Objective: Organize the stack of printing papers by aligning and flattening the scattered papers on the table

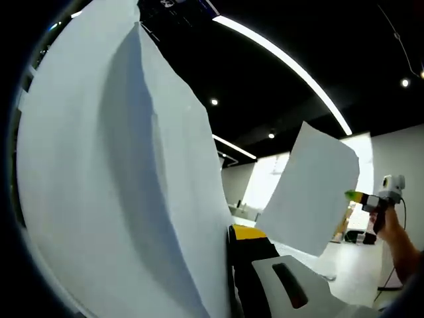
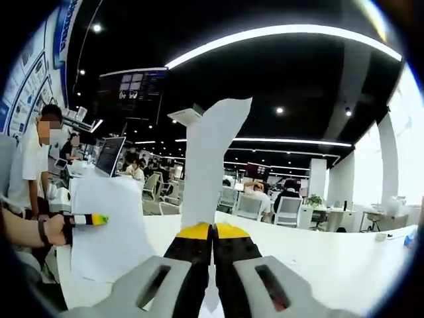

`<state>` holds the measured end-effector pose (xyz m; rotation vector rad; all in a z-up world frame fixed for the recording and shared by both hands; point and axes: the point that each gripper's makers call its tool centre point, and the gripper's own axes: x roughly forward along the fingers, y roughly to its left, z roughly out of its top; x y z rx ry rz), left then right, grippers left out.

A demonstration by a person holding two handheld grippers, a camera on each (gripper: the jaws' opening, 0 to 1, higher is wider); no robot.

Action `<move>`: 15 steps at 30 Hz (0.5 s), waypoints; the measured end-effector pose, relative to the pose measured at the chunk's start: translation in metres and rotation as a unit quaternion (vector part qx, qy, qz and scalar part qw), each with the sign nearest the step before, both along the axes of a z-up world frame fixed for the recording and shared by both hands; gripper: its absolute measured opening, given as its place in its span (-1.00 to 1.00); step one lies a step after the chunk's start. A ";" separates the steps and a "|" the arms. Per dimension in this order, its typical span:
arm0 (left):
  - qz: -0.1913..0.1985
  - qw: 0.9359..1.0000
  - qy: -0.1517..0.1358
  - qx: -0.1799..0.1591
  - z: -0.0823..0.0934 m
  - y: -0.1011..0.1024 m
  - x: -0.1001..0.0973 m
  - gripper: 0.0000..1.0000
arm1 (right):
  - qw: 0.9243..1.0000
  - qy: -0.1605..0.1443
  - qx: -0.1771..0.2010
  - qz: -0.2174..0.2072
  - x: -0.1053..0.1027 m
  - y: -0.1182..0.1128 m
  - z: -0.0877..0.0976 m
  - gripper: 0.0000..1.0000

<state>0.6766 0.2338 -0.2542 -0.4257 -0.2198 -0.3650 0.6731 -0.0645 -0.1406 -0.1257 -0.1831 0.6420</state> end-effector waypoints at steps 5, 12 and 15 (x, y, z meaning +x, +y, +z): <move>0.000 1.000 0.000 0.000 0.000 0.000 0.000 -0.85 | 1.000 0.006 0.007 0.009 -0.001 0.002 0.003 -1.00; 0.000 1.000 -0.001 -0.001 0.001 -0.001 -0.001 -0.85 | 0.999 0.013 0.025 0.018 -0.002 0.000 0.009 -1.00; 0.000 1.000 -0.001 -0.001 0.001 -0.001 0.000 -0.85 | 0.999 0.014 0.028 0.020 -0.004 -0.001 0.012 -1.00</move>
